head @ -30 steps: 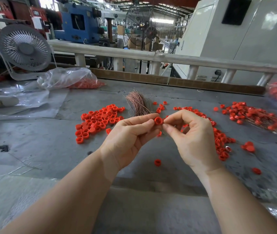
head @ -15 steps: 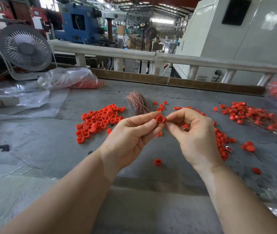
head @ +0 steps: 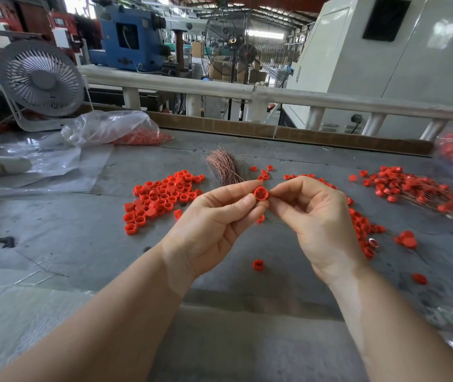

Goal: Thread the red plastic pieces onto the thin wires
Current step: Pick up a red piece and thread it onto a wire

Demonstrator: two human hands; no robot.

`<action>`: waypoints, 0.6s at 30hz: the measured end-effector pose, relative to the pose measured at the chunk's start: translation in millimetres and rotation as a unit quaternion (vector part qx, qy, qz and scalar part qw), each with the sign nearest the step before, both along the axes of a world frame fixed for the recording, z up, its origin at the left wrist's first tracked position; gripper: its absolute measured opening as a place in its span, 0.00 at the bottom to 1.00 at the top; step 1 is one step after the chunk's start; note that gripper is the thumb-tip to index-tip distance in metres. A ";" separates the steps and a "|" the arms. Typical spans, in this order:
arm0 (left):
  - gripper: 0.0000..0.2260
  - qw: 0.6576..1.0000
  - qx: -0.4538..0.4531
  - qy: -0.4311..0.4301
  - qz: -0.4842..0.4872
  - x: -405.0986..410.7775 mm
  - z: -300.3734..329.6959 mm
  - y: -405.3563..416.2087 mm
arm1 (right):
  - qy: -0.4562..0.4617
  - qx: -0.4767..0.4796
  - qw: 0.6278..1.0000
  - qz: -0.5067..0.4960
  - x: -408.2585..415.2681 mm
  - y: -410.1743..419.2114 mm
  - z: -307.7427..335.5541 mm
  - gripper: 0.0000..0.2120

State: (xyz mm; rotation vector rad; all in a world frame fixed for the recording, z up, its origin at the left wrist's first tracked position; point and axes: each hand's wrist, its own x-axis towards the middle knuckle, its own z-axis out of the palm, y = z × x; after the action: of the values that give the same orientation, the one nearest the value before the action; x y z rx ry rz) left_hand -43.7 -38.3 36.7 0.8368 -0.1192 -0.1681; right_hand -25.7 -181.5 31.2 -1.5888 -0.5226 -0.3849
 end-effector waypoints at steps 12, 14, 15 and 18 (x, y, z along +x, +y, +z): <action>0.09 1.000 0.006 -0.014 -0.008 -0.3 -0.8 -3.3 | 0.018 0.009 1.000 0.005 1.6 -1.0 -1.2 0.09; 0.09 1.000 0.008 -0.017 -0.003 0.1 -1.7 -3.6 | 0.022 0.002 1.000 0.007 1.7 -1.0 -2.1 0.09; 0.08 1.000 0.008 -0.017 0.000 0.6 -2.2 -3.6 | 0.024 -0.002 1.000 0.006 1.7 -1.1 -2.5 0.09; 0.08 1.000 0.015 -0.024 0.004 1.8 -3.4 -3.3 | 0.026 -0.008 1.000 0.002 1.7 -1.7 -3.3 0.09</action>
State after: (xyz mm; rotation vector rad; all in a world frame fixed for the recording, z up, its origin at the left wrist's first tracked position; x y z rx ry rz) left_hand -41.9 -41.6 33.3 0.8712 -0.1593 -0.1422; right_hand -24.0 -183.2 27.9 -1.6091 -0.4909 -0.3362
